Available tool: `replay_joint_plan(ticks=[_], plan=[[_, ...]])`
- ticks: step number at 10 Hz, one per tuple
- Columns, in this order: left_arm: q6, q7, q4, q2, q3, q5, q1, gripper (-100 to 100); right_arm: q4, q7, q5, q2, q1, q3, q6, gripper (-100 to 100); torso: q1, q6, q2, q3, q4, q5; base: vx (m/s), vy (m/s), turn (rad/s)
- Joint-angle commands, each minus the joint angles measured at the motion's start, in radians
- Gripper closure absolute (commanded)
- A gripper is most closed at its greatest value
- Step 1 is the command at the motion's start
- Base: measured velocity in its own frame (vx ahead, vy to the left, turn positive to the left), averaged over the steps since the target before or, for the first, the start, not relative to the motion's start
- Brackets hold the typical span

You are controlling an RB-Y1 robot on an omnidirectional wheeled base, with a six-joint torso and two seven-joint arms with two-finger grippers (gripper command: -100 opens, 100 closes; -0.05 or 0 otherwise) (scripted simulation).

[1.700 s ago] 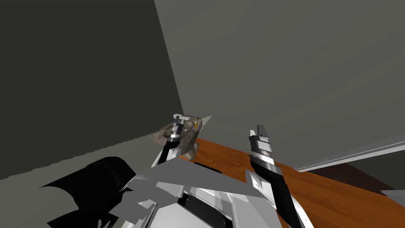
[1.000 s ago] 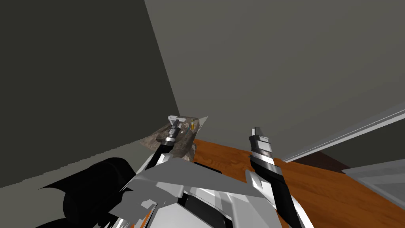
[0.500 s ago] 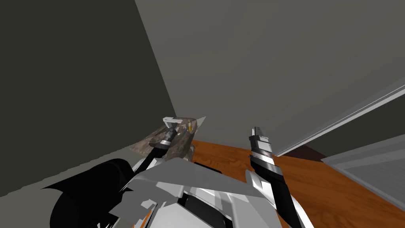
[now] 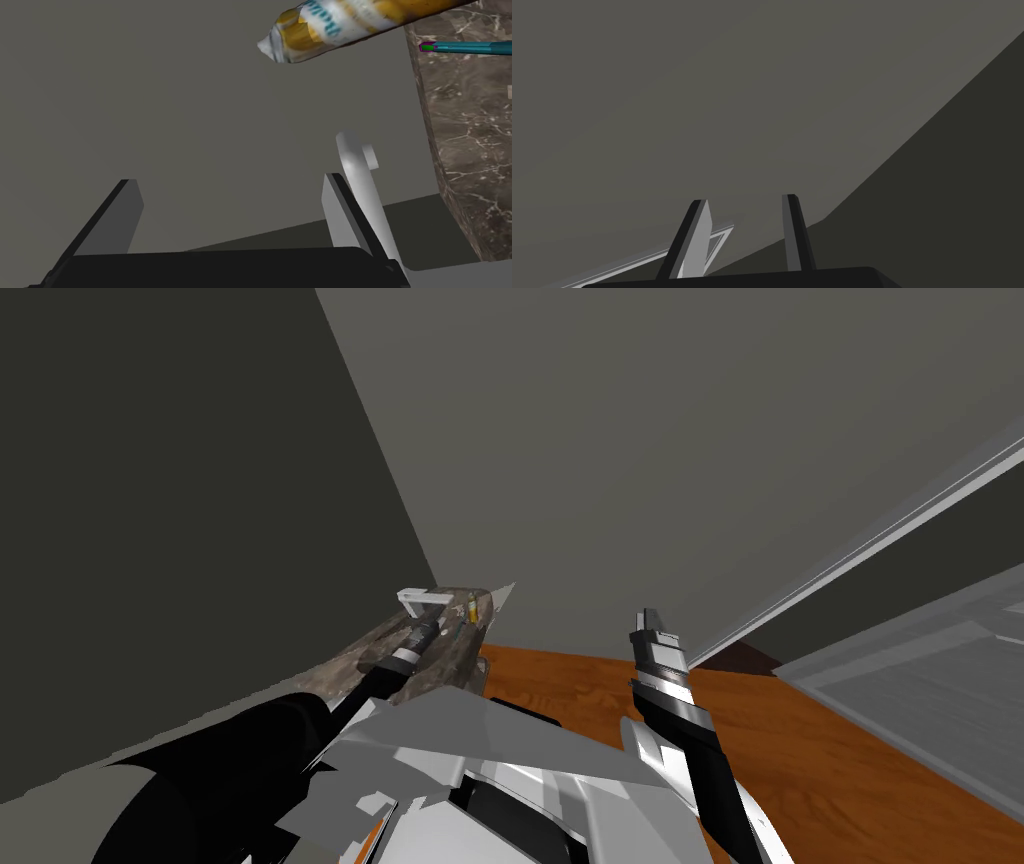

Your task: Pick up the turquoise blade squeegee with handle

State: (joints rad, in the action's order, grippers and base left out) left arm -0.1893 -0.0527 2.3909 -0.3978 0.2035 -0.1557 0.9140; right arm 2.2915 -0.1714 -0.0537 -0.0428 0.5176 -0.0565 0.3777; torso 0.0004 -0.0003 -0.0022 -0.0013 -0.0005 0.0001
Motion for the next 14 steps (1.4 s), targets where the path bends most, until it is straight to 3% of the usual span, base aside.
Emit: replay_joint_plan(ticks=[1, 3, 4, 6, 7, 9, 10, 12, 13, 14], plan=[[0.030, 0.000, 0.012, -0.034, 0.019, -0.011, 0.050, -100, 0.000, 0.000, 0.000, 0.000, 0.000, 0.000, 0.000, 0, 0.000, 0.000, 0.000, 0.000, 0.000, 0.000, 0.027, 0.009, -0.103], [0.083, 0.000, 0.030, -0.097, 0.055, -0.032, 0.116, -100, 0.000, 0.000, 0.000, 0.000, 0.000, 0.000, 0.000, 0, 0.001, 0.000, 0.000, 0.000, 0.000, 0.000, 0.054, 0.016, -0.213], [0.084, 0.000, 0.030, -0.097, 0.055, -0.032, 0.135, -100, 0.000, 0.000, 0.000, 0.000, 0.000, 0.000, 0.000, 0, 0.001, 0.001, -0.002, -0.001, 0.000, 0.000, 0.041, 0.012, -0.053], [0.139, 0.001, 0.044, -0.163, 0.092, -0.053, 0.205, -100, 0.000, 0.000, 0.000, 0.000, 0.000, 0.000, 0.000, 0, 0.000, 0.000, 0.000, 0.000, 0.000, 0.000, 0.040, 0.004, -0.143], [0.139, 0.001, 0.044, -0.163, 0.092, -0.053, 0.221, -100, 0.000, 0.000, 0.000, 0.000, 0.000, 0.000, 0.000, 0, 0.000, 0.000, -0.001, 0.000, 0.000, 0.000, 0.032, 0.010, -0.072], [0.192, 0.002, 0.052, -0.232, 0.129, -0.075, 0.292, -100, 0.000, 0.000, 0.000, 0.000, 0.000, 0.000, 0.000, 0, 0.000, 0.000, 0.000, 0.000, 0.000, 0.000, 0.036, 0.005, -0.167], [0.195, 0.002, 0.052, -0.232, 0.129, -0.075, 0.307, -100, 0.000, 0.000, 0.000, 0.000, 0.000, 0.000, 0.000, 0, 0.000, 0.001, -0.001, 0.000, 0.000, 0.000, 0.033, 0.007, -0.071], [0.252, 0.003, 0.056, -0.303, 0.165, -0.097, 0.381, -100, 0.000, 0.000, 0.000, 0.000, 0.000, 0.000, 0.000, 0, -0.001, 0.000, -0.001, 0.000, 0.000, 0.000, 0.045, 0.006, -0.160], [0.252, 0.003, 0.056, -0.303, 0.165, -0.097, 0.393, -100, 0.000, 0.000, 0.000, 0.000, 0.000, 0.000, 0.000, 0, 0.000, 0.001, -0.001, -0.001, 0.000, 0.000, 0.035, 0.009, -0.087], [0.281, 0.004, 0.058, -0.340, 0.184, -0.108, 0.433, -100, 0.000, 0.000, 0.000, 0.000, 0.000, 0.000, 0.000, 0, 0.000, 0.000, -0.001, 0.000, 0.000, 0.000, 0.037, 0.002, -0.124]])
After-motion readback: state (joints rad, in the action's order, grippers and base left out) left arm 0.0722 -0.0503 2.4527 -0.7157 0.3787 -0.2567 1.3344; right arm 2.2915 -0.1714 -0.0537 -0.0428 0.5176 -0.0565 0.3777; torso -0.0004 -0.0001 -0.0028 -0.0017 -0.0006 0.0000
